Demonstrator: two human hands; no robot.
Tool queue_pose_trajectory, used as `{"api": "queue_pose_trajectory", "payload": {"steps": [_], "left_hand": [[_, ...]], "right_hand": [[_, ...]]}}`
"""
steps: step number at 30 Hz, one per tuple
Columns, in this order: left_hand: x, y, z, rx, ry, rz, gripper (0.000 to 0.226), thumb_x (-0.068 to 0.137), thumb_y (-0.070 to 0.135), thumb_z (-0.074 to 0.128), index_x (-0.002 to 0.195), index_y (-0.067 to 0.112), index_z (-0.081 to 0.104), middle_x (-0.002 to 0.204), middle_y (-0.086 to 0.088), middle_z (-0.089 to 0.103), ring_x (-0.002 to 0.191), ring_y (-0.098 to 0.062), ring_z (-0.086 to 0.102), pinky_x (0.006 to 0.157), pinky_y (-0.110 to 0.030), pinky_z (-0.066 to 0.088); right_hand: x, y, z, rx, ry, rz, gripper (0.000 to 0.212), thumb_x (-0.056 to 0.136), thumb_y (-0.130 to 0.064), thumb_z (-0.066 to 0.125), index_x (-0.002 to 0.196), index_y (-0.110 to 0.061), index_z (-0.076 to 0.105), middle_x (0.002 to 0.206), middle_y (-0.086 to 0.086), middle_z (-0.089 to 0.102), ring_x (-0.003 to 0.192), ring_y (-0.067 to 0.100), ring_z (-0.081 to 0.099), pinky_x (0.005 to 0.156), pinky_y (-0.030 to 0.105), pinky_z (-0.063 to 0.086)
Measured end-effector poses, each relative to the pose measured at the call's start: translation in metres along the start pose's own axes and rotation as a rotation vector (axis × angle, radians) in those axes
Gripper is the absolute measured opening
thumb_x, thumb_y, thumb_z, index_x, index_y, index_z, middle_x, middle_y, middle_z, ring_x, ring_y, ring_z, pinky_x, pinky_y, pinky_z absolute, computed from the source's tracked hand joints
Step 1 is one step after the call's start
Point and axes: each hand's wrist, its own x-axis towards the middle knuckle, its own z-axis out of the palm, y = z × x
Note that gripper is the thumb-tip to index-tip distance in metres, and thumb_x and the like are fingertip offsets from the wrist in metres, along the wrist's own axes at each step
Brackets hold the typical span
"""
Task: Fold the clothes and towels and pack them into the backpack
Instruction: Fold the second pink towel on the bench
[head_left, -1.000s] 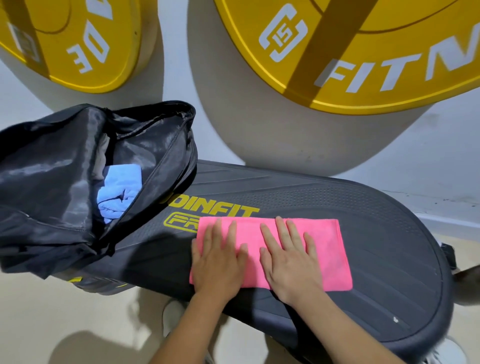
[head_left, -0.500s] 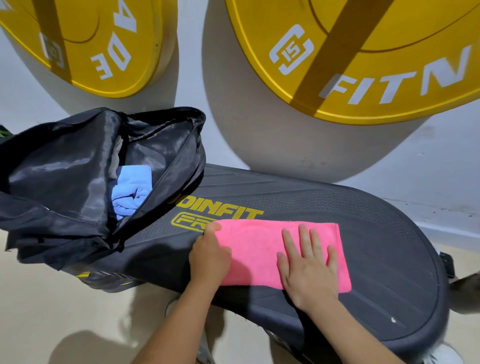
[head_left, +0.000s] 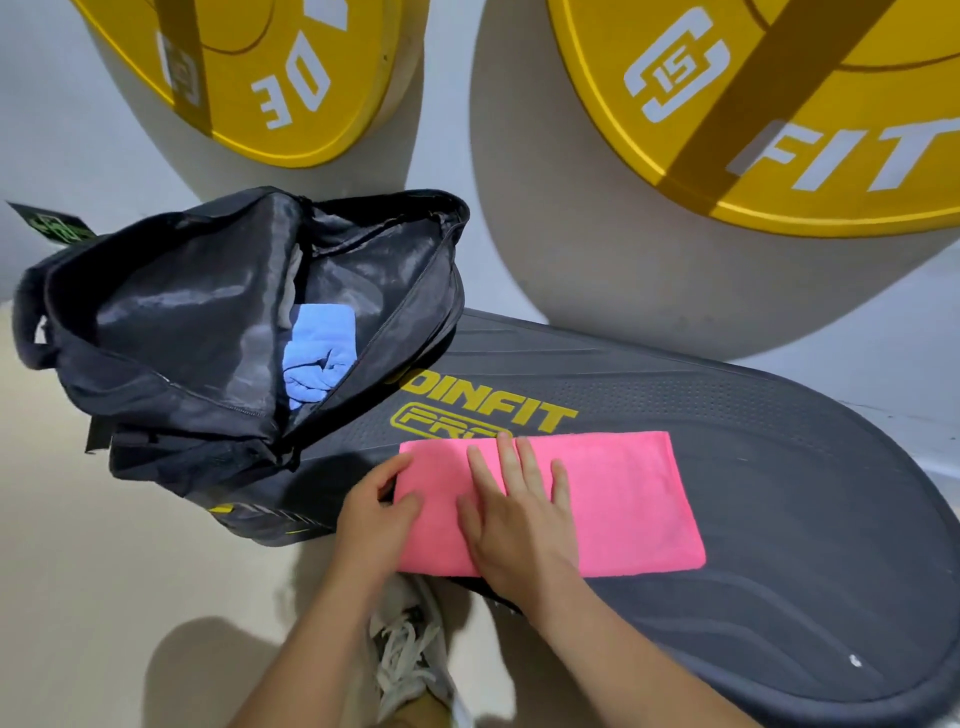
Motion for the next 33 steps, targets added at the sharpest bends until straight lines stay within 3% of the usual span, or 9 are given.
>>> {"api": "queue_pose_trajectory", "payload": {"steps": [5, 10, 13, 17, 20, 22, 26, 30, 33], "left_hand": [[0.001, 0.001, 0.001, -0.178, -0.031, -0.003, 0.061, 0.074, -0.019, 0.056, 0.113, 0.027, 0.061, 0.1, 0.009, 0.066, 0.078, 0.008, 0.063, 0.076, -0.025, 0.049], [0.0, 0.012, 0.003, -0.345, -0.043, -0.069, 0.054, 0.078, -0.019, 0.056, 0.119, 0.015, 0.064, 0.108, -0.006, 0.069, 0.086, -0.011, 0.063, 0.079, -0.026, 0.05], [-0.002, 0.025, 0.004, -0.361, -0.062, -0.036, 0.055, 0.078, -0.018, 0.057, 0.125, 0.01, 0.061, 0.112, -0.006, 0.068, 0.09, -0.012, 0.061, 0.075, -0.018, 0.049], [-0.008, 0.04, 0.001, -0.286, -0.084, 0.031, 0.06, 0.077, -0.015, 0.06, 0.129, 0.014, 0.058, 0.108, -0.002, 0.069, 0.088, -0.013, 0.06, 0.077, -0.025, 0.047], [-0.016, 0.055, 0.005, -0.239, -0.13, 0.052, 0.063, 0.077, -0.009, 0.064, 0.132, 0.021, 0.056, 0.086, -0.003, 0.065, 0.07, -0.014, 0.053, 0.064, -0.025, 0.043], [-0.026, 0.07, 0.022, -0.179, -0.224, 0.109, 0.068, 0.076, -0.008, 0.066, 0.135, 0.022, 0.05, 0.075, -0.001, 0.058, 0.057, -0.008, 0.051, 0.055, -0.016, 0.041], [-0.045, 0.089, 0.077, 0.023, -0.437, 0.335, 0.09, 0.062, 0.017, 0.065, 0.145, 0.009, 0.031, 0.095, -0.013, 0.058, 0.083, -0.018, 0.06, 0.078, -0.034, 0.051], [-0.051, 0.088, 0.101, -0.074, -0.667, 0.262, 0.096, 0.074, -0.023, 0.054, 0.147, 0.025, 0.013, 0.105, 0.02, 0.053, 0.076, 0.015, 0.06, 0.064, -0.011, 0.047], [-0.056, 0.075, 0.096, -0.073, -0.561, 0.314, 0.085, 0.072, -0.013, 0.046, 0.134, 0.043, 0.032, 0.116, 0.03, 0.053, 0.097, 0.006, 0.061, 0.071, -0.015, 0.048]], "right_hand": [[0.001, 0.005, 0.005, 0.018, -0.023, -0.04, 0.064, 0.088, -0.057, 0.017, 0.147, -0.035, 0.029, 0.161, 0.001, 0.013, 0.148, 0.02, 0.007, 0.115, 0.051, 0.001], [0.0, 0.006, -0.001, 0.008, -0.064, -0.074, 0.073, 0.084, -0.057, 0.0, 0.151, -0.033, 0.015, 0.162, -0.002, -0.002, 0.148, 0.015, -0.007, 0.115, 0.049, -0.005], [0.002, 0.009, -0.008, 0.123, -0.074, -0.112, 0.067, 0.089, -0.052, 0.003, 0.149, -0.028, 0.022, 0.161, -0.006, 0.01, 0.148, 0.01, 0.0, 0.116, 0.045, -0.001], [0.01, 0.005, -0.026, 0.613, -0.173, -0.046, 0.044, 0.102, -0.033, 0.036, 0.145, -0.023, 0.04, 0.156, -0.006, 0.028, 0.146, 0.007, 0.015, 0.117, 0.035, 0.001], [0.001, 0.009, -0.057, 1.22, -0.137, 0.177, 0.037, 0.098, -0.022, 0.051, 0.128, -0.002, 0.057, 0.139, 0.011, 0.052, 0.131, 0.019, 0.045, 0.113, 0.034, 0.029], [-0.007, 0.02, -0.079, 1.446, -0.177, 0.321, 0.037, 0.093, -0.035, 0.057, 0.115, -0.006, 0.063, 0.112, 0.01, 0.065, 0.099, 0.019, 0.061, 0.09, 0.031, 0.046], [-0.018, 0.045, -0.105, 1.476, -0.249, 0.317, 0.032, 0.097, -0.039, 0.05, 0.107, -0.016, 0.069, 0.096, 0.002, 0.072, 0.081, 0.014, 0.064, 0.066, 0.026, 0.048], [-0.016, 0.067, -0.104, 1.343, 0.002, 0.515, 0.017, 0.091, -0.007, 0.054, 0.08, -0.012, 0.067, 0.069, 0.006, 0.064, 0.061, 0.018, 0.053, 0.053, 0.025, 0.038], [-0.014, 0.078, -0.095, 1.06, 0.05, 0.461, 0.016, 0.09, -0.004, 0.053, 0.083, -0.008, 0.068, 0.072, 0.007, 0.061, 0.064, 0.019, 0.049, 0.058, 0.029, 0.038]]}}
